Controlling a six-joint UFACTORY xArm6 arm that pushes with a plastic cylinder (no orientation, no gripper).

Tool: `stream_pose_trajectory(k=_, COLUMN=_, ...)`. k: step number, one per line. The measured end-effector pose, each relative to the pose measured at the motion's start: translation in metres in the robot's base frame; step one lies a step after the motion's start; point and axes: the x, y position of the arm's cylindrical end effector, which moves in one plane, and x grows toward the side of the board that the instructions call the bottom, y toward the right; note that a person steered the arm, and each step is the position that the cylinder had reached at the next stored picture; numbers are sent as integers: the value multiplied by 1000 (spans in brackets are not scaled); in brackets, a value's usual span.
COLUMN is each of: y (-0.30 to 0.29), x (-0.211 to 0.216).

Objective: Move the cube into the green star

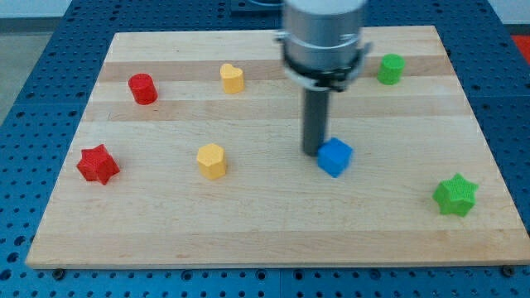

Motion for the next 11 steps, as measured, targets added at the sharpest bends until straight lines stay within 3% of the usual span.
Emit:
stream_pose_trajectory(k=1, y=29, x=4)
stream_pose_trajectory(k=2, y=-39, x=6)
stream_pose_trajectory(k=3, y=-66, x=29)
stream_pose_trajectory(k=4, y=-29, x=47)
stream_pose_trajectory(k=6, y=65, x=-1)
stream_pose_trajectory(k=7, y=85, x=0)
stream_pose_trajectory(k=8, y=59, x=18)
stream_pose_trajectory(k=11, y=88, x=40)
